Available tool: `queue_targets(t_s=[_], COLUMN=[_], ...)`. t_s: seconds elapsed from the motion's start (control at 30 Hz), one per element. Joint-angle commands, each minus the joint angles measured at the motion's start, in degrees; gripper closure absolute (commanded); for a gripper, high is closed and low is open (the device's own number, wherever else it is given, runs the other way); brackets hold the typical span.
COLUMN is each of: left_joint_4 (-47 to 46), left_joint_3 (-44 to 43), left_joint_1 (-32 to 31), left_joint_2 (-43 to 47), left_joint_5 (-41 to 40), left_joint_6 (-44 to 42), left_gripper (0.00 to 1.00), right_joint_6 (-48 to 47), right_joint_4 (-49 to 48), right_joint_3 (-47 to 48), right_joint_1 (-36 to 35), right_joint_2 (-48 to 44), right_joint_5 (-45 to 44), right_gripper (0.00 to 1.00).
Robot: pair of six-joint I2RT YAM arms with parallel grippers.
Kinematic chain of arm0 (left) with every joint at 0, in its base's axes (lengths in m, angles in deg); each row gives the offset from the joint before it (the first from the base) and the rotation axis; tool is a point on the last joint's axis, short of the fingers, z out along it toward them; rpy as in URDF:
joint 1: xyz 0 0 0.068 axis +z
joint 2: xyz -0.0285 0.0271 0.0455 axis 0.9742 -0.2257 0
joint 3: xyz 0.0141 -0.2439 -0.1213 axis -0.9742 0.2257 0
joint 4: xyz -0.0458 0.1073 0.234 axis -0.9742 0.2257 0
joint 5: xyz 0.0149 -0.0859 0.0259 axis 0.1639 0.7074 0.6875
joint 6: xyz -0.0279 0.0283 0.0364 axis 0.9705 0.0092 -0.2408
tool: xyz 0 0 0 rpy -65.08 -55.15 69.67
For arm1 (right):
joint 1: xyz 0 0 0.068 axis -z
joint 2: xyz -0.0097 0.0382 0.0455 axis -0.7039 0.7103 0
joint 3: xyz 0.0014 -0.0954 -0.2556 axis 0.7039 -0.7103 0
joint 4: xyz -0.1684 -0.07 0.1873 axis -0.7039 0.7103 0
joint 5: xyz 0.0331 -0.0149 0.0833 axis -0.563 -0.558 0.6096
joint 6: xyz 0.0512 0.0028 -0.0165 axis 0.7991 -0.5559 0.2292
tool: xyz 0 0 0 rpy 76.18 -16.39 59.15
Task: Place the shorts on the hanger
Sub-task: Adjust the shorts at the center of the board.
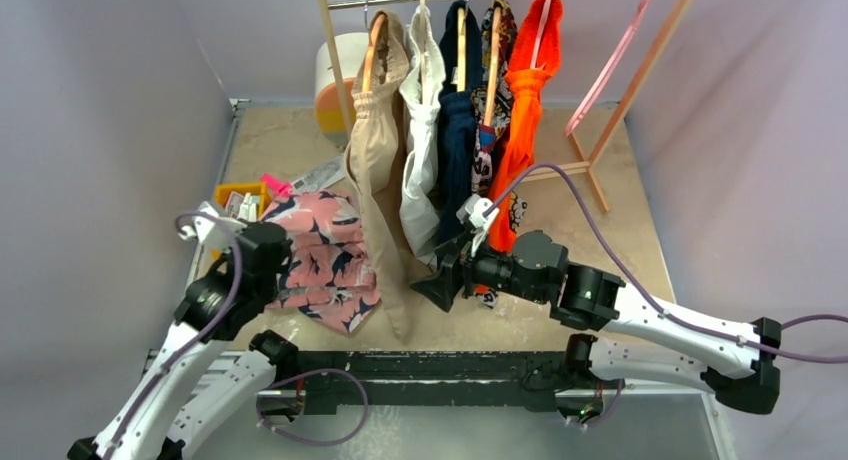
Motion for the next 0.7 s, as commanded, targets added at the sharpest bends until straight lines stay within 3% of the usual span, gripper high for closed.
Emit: queue_targets(t_s=[0.0,0.37,0.67], left_joint_4=[6.61,1.56,-12.60], left_joint_3=[-7.98,-31.37,-47.49], left_joint_1=[0.23,0.23,0.23], left_joint_2=[2.22,-0.83,-5.98], left_joint_5=[-3.43,-3.30,2.58], left_joint_6=[-3.17,-15.72,-24.63], left_gripper=[1.00,1.00,1.00], right_joint_6=[-3.79,-8.84,-12.83], right_joint_4=[-1.46,-7.88,-11.05], right_joint_3=[4.72,12.22,20.98], right_joint_1=[-0.28,-1.49,-4.08], right_joint_2=[2.31,9.28,16.50], right_joint_5=[2.47,6.24,8.13], right_gripper=[0.09,0.13,0.13])
